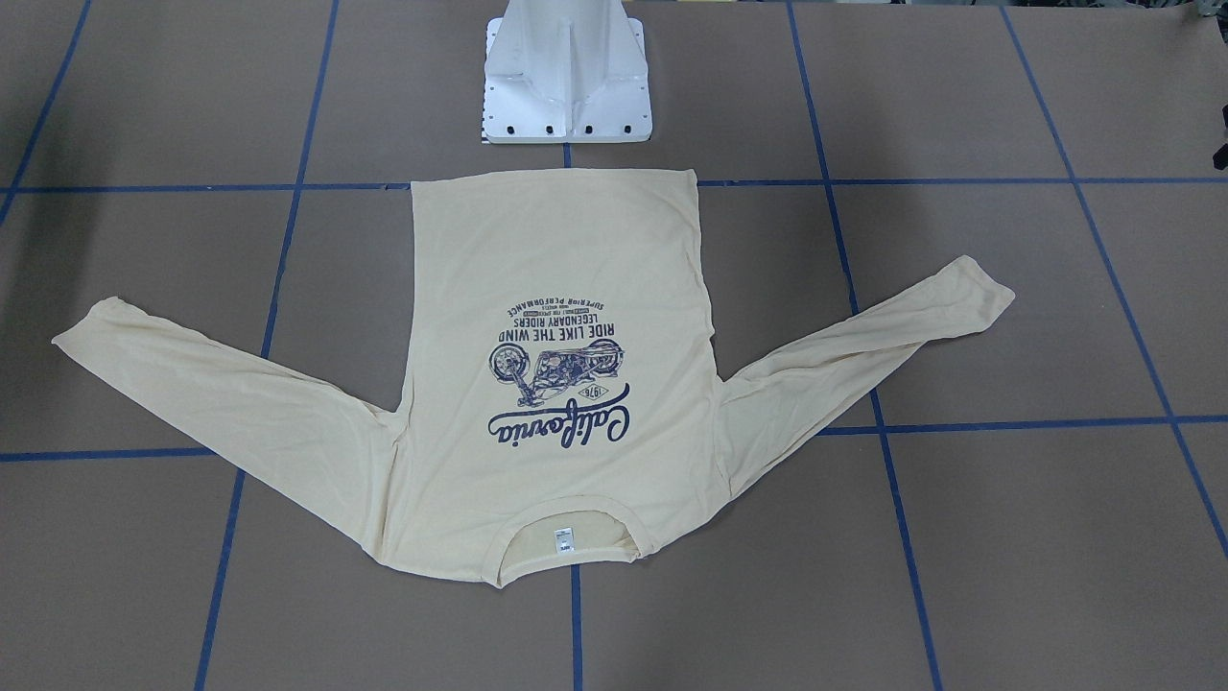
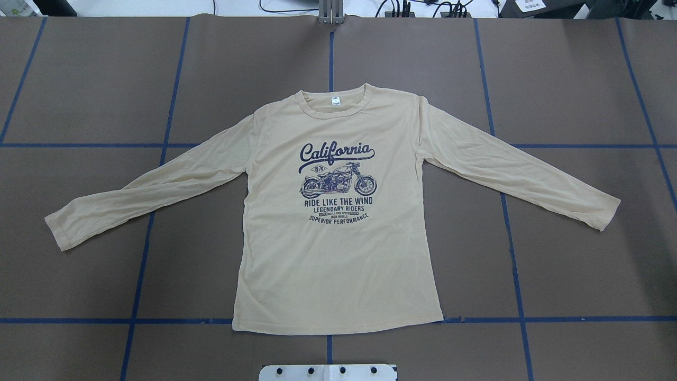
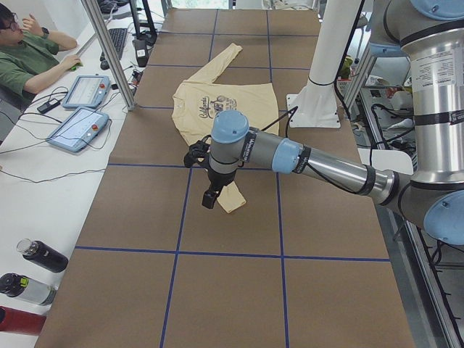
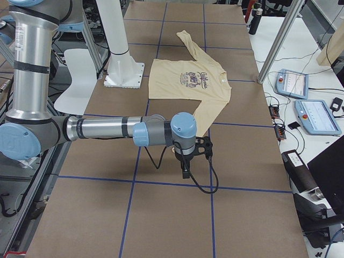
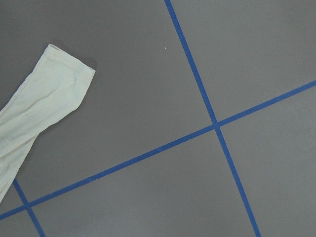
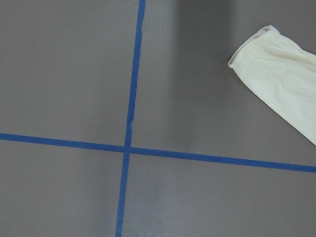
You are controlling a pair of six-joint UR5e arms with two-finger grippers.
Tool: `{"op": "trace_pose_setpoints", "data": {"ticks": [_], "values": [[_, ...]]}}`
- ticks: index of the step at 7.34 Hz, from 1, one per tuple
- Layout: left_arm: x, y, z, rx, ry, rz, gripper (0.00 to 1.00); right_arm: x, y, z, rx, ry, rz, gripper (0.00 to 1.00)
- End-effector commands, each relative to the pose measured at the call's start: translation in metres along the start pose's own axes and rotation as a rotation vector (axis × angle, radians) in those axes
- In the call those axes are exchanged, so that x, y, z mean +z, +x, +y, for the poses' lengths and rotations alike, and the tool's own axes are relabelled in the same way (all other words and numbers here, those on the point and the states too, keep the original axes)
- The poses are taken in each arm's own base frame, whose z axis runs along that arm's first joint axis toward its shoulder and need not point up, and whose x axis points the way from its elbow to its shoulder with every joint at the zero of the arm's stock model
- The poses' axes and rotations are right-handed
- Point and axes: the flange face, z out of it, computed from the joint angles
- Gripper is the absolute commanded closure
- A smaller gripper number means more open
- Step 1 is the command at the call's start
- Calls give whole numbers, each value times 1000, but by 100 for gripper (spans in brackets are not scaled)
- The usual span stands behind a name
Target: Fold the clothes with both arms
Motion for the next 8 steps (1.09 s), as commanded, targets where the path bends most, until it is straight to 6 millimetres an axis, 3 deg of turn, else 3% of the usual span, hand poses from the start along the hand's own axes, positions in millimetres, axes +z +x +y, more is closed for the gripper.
{"op": "trace_pose_setpoints", "data": {"ticks": [1, 3, 4, 5, 7, 8], "values": [[-11, 4, -56, 74, 69, -10, 0, 25, -32, 0, 55, 26, -22, 0], [-10, 3, -59, 77, 69, -8, 0, 51, -40, 40, 99, 78, -47, 0], [-10, 3, -59, 77, 70, -7, 0, 62, -56, 46, 136, 91, -76, 0], [-10, 3, -59, 76, 69, -5, 0, 84, -77, 45, 142, 109, -37, 1], [-8, 1, -54, 77, 62, -4, 0, 141, -82, 49, 152, 164, -45, 2], [-8, 1, -54, 77, 62, -4, 0, 160, -109, 35, 181, 196, -77, 6]]}}
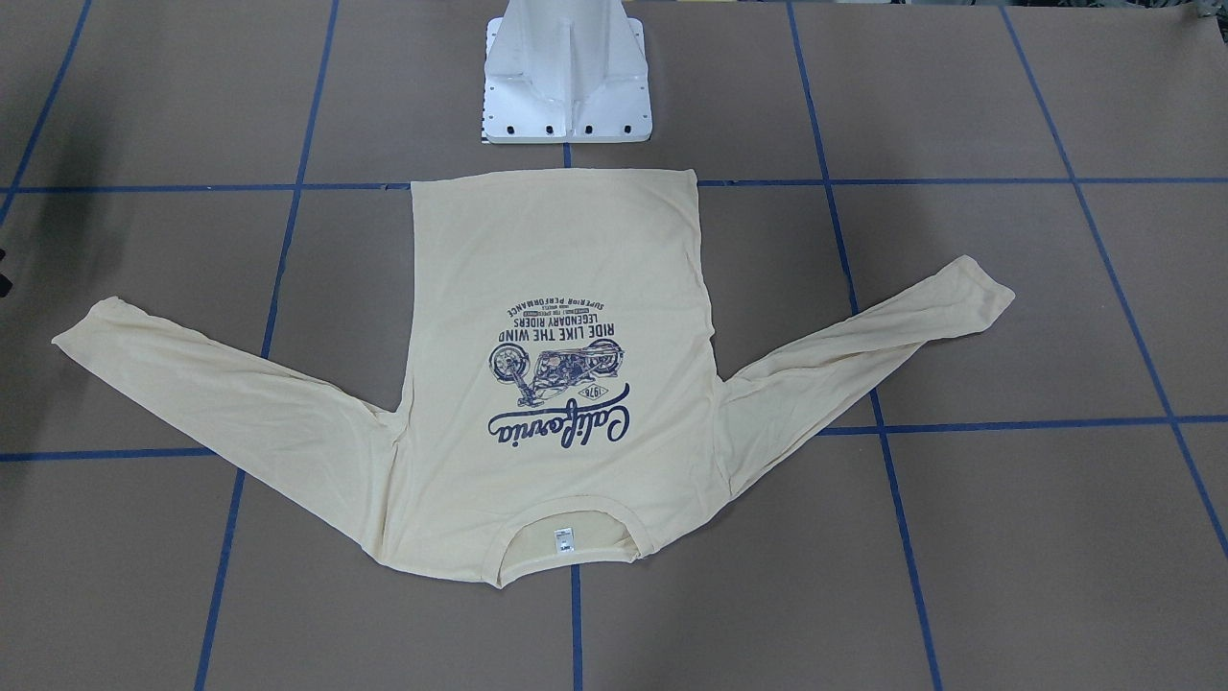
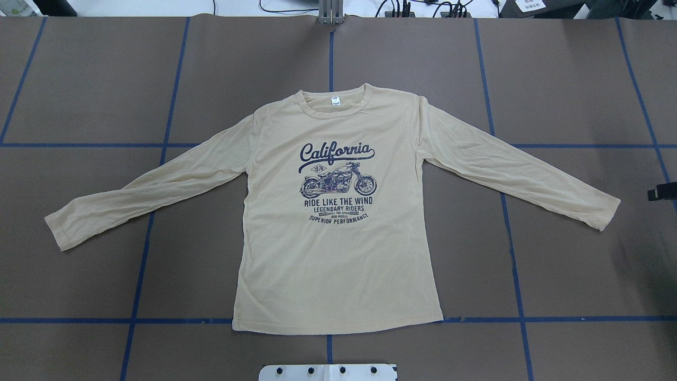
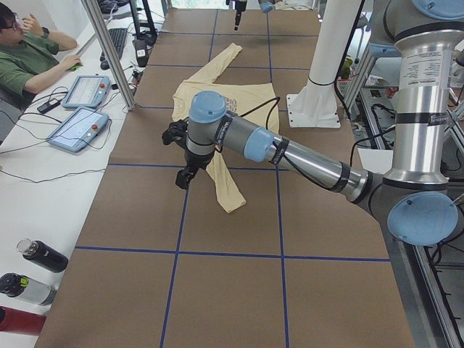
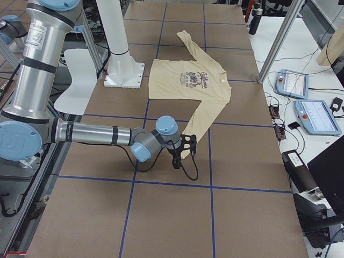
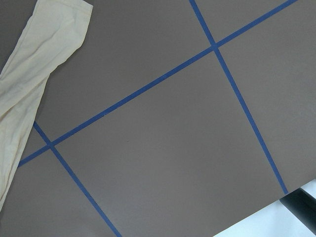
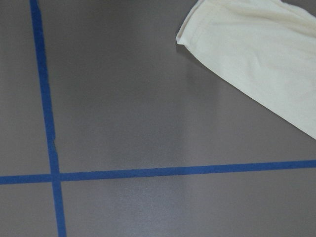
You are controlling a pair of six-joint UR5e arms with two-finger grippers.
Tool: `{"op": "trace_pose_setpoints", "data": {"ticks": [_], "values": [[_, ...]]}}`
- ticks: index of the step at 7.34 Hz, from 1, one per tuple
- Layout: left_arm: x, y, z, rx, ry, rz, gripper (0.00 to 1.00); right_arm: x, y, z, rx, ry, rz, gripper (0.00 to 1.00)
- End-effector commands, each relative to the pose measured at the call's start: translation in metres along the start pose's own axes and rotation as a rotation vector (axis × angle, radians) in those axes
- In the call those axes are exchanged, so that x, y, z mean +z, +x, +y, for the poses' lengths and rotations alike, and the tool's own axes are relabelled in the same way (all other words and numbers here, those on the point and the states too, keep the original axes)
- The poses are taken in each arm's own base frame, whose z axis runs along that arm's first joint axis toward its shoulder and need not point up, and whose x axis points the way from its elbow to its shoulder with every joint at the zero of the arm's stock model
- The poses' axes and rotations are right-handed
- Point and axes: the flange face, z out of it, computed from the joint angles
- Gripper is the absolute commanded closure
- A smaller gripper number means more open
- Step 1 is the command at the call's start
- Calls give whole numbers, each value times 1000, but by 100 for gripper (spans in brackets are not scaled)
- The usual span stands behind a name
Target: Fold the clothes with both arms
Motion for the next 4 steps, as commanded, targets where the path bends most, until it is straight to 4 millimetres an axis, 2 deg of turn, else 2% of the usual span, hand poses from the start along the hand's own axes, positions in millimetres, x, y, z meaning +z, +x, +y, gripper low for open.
{"op": "trace_pose_setpoints", "data": {"ticks": [1, 3, 4], "values": [[0, 0, 1, 0, -1, 0, 0, 47, -38, 6, 30, 44, -22, 22], [1, -1, 2, -2, -4, -1, 0, 54, -46, 11, 12, 35, -20, 43], [2, -2, 2, -4, -6, 1, 0, 55, -47, 13, 9, 31, -19, 45]]}}
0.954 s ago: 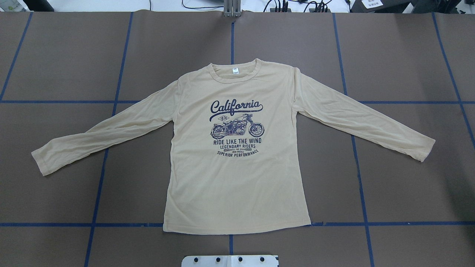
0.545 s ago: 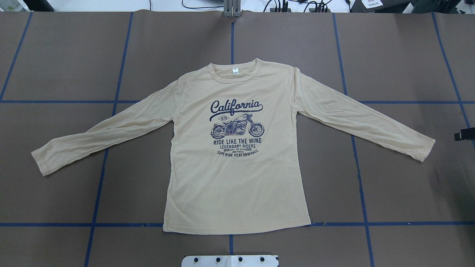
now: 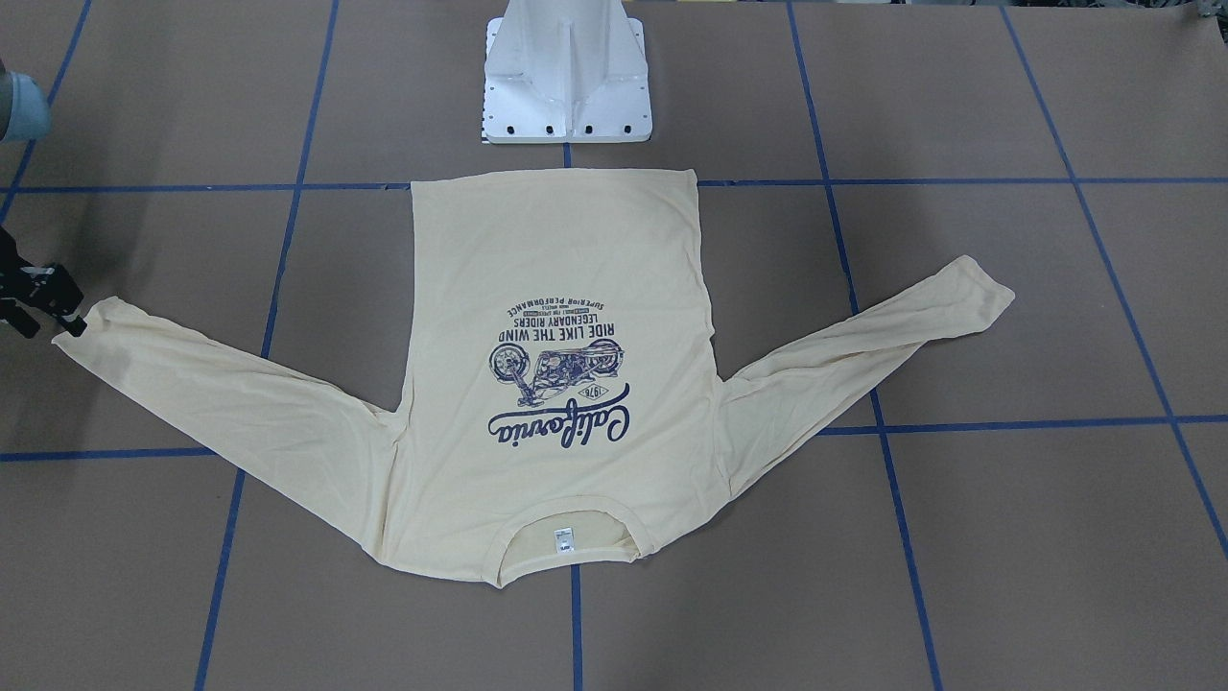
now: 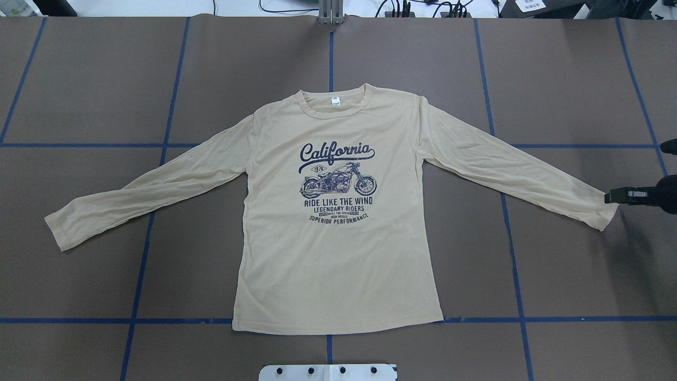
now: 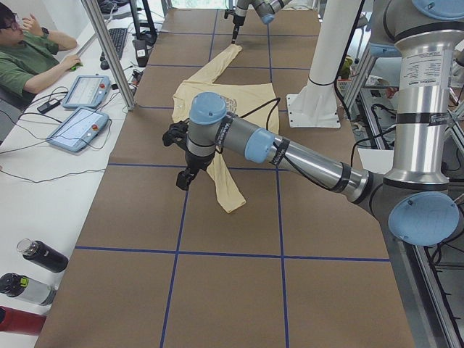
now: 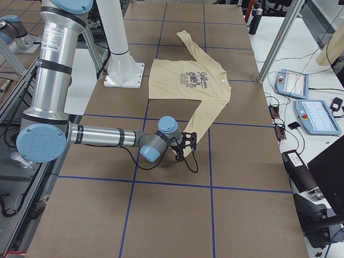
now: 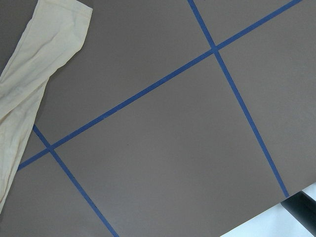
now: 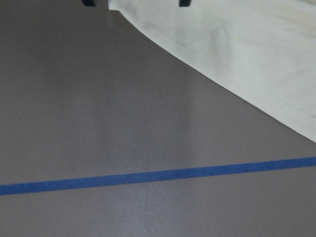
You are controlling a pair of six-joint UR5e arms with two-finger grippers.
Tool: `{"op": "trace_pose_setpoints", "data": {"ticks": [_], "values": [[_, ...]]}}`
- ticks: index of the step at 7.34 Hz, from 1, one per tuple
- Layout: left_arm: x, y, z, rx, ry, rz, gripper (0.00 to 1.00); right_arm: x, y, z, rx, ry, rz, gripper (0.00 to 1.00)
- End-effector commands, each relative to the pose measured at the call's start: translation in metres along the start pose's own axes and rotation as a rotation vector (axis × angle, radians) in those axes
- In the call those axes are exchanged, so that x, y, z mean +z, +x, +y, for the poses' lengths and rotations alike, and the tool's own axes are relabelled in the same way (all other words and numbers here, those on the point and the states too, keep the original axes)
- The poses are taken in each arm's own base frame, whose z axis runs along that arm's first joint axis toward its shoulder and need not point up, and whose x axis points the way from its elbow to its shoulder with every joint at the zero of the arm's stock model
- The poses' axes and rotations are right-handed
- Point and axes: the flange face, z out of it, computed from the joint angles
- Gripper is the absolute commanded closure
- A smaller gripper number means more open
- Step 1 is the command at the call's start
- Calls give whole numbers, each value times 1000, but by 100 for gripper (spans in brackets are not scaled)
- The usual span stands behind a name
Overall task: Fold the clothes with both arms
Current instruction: 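Lower the right gripper onto the nearest sleeve cuff and grasp it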
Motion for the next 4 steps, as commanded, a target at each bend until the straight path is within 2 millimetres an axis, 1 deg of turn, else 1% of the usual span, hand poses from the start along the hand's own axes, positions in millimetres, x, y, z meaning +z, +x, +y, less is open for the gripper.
{"op": "trace_pose_setpoints", "data": {"ticks": [1, 2, 3, 4], "values": [[2, -2, 1, -3, -4, 2, 0, 5, -3, 4, -8, 1, 9, 45], [2, -2, 1, -3, -4, 2, 0, 10, 4, 6, -5, 4, 29, 46], [2, -2, 1, -3, -4, 2, 0, 14, 3, 7, -10, 6, 37, 48], [3, -2, 1, -4, -5, 2, 0, 14, 2, 7, -12, 7, 37, 53]]}}
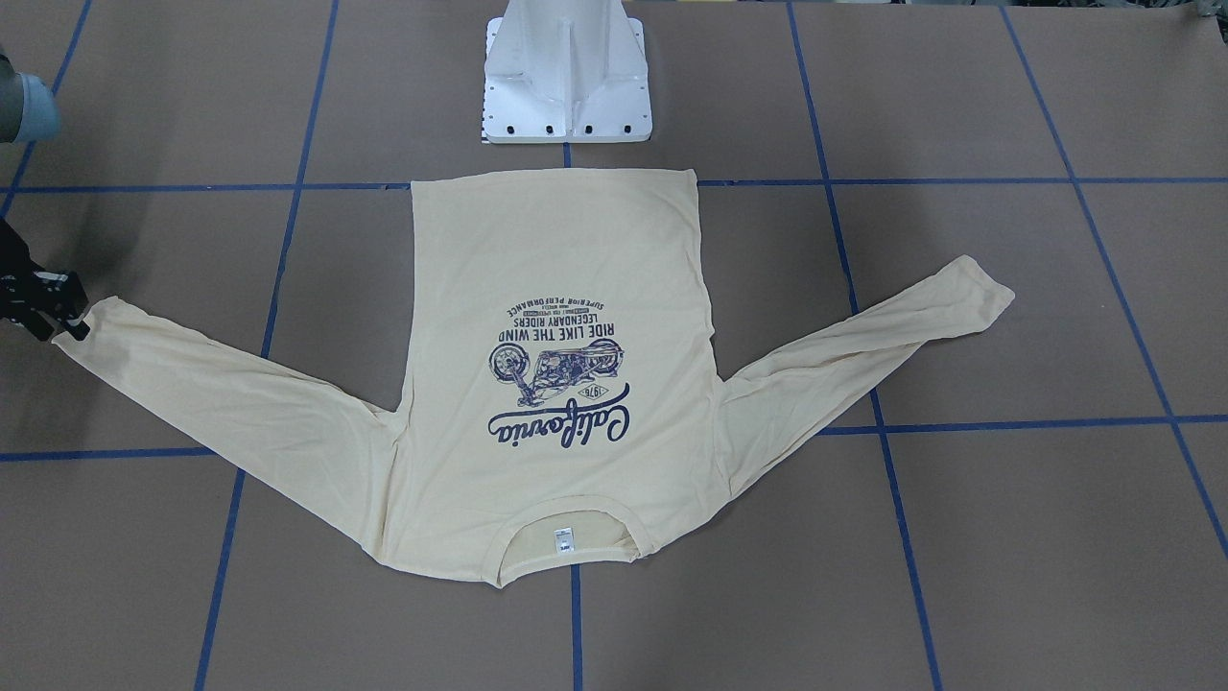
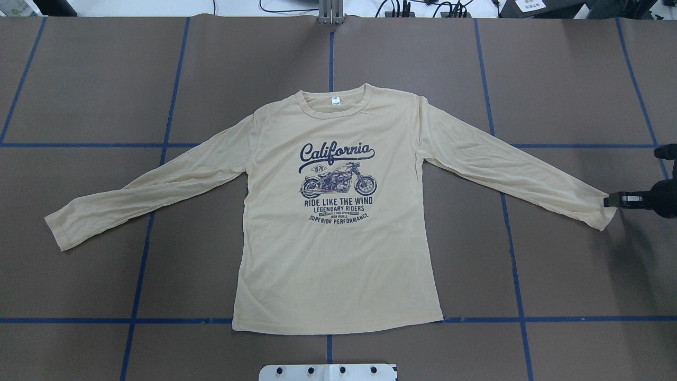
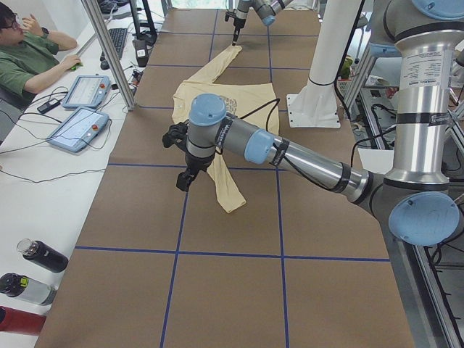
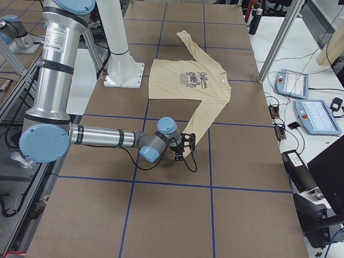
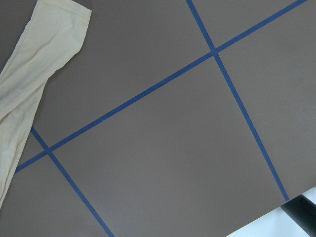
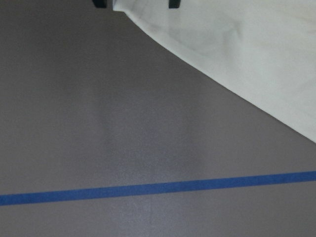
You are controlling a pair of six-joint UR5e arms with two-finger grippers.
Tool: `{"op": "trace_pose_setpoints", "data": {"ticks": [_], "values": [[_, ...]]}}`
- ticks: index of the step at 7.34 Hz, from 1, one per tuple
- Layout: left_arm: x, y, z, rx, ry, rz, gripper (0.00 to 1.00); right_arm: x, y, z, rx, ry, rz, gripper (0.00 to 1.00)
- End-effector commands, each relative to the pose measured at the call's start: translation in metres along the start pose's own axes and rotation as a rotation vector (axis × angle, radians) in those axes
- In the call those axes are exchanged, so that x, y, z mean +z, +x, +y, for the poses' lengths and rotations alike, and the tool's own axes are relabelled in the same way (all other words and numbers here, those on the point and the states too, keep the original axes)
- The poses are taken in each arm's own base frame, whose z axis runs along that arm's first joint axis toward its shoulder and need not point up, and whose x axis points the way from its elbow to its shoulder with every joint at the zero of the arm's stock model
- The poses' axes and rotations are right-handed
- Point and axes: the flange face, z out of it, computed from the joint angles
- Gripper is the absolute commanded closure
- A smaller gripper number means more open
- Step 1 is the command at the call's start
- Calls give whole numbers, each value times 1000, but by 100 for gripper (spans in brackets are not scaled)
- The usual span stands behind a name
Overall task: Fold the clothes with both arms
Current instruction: 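Lower the right gripper onto the nearest sleeve cuff and grasp it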
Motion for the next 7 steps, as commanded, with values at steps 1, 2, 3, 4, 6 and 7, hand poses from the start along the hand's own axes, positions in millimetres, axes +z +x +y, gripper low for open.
{"op": "trace_pose_setpoints", "data": {"ticks": [1, 2, 3, 4, 6, 7], "values": [[2, 0, 0, -1, -3, 1, 0, 4, -5, -3, -7, 6, 0, 60], [1, -1, 0, 0, -2, 0, 0, 6, -3, -3, -4, 3, 4, 60], [2, 0, 0, -1, -3, 1, 0, 7, -3, -2, -5, 3, 5, 60], [2, -1, 1, -3, -3, 1, 0, 8, 0, -1, -3, 1, 11, 66], [3, -2, 0, -3, -6, 2, 0, 8, -1, -2, -2, 1, 9, 100], [3, -3, 1, -5, -5, 1, 0, 6, -3, -2, -3, 2, 3, 100]]}}
